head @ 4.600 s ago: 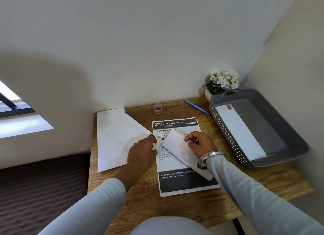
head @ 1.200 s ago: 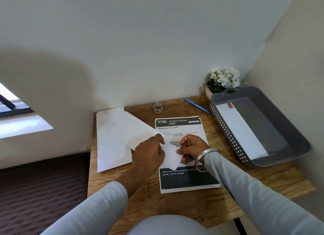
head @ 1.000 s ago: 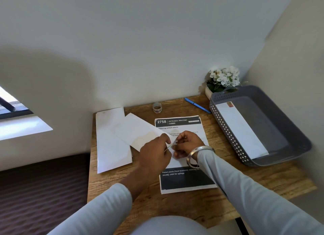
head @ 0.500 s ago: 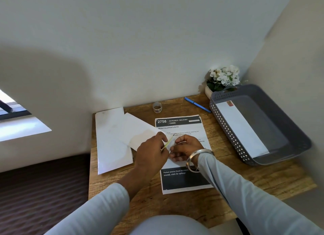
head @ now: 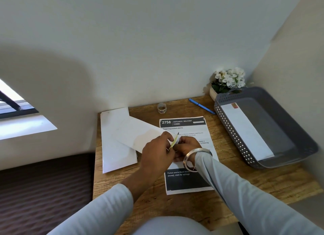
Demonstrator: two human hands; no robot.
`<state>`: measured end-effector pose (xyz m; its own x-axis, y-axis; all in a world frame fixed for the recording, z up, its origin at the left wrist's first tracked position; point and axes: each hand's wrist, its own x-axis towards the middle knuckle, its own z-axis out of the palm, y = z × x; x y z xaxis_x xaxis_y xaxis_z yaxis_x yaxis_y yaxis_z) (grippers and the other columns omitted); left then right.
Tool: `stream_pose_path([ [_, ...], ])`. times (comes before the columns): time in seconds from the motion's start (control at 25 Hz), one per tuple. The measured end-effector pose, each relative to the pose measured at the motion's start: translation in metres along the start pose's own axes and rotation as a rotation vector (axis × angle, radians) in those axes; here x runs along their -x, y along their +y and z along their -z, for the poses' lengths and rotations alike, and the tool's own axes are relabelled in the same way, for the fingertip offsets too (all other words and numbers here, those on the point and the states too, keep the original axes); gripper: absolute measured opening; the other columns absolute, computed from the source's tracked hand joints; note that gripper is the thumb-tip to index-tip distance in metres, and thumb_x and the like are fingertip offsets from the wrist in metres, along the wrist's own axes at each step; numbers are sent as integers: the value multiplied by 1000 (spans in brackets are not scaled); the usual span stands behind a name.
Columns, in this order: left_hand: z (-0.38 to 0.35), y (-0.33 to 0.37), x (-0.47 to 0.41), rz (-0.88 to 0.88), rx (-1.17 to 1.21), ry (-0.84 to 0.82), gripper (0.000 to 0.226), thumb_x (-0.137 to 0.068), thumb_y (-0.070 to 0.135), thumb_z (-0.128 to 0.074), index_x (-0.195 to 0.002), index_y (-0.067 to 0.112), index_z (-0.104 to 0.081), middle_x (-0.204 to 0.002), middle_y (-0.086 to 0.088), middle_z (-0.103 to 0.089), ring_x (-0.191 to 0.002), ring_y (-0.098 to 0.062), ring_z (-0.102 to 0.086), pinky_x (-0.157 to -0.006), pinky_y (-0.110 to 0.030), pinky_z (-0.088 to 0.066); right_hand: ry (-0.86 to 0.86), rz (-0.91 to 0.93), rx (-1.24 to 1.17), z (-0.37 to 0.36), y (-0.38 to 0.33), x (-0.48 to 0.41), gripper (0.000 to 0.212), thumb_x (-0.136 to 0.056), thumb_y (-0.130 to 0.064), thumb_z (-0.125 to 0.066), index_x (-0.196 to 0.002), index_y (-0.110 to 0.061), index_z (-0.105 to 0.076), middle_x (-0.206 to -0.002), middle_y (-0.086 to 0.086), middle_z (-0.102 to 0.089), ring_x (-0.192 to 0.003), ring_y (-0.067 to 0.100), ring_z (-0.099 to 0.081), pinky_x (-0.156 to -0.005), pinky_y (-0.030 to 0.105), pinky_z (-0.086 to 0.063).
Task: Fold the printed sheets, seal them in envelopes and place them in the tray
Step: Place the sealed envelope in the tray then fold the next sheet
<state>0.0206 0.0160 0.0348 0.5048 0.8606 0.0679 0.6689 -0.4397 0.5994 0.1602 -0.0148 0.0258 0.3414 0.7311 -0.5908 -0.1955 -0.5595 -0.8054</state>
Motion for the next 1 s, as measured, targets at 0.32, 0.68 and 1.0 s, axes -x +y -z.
stream_pose_path([
  [0.32,-3,6,0,5,58,-2,35,-87,33,-71,-114,37,-51,-94,12,-70,-73,-7,-62,-66,-20,-52,37,38,3,-2,4,-3,10,-83,8,-61,-85,0,-67,-73,22,-65,-63,32,-65,-69,54,-58],
  [0.68,-12,-2,-5,44,187,-164,75,-87,37,-73,-150,33,-33,-119,13,-69,-99,-11,-66,-87,-26,-55,13,89,-113,10,11,-8,13,-96,-17,-59,-93,-14,-72,-85,10,-73,-78,31,-69,-63,35,-55],
  [1.0,60,-1,-57,-321,-88,253,52,-90,20,-60,-141,22,-51,-142,-1,-54,-133,-22,-45,-115,-47,-32,160,573,198,27,-59,9,3,-89,-20,-69,-88,-17,-68,-85,8,-71,-77,24,-64,-68,38,-53],
])
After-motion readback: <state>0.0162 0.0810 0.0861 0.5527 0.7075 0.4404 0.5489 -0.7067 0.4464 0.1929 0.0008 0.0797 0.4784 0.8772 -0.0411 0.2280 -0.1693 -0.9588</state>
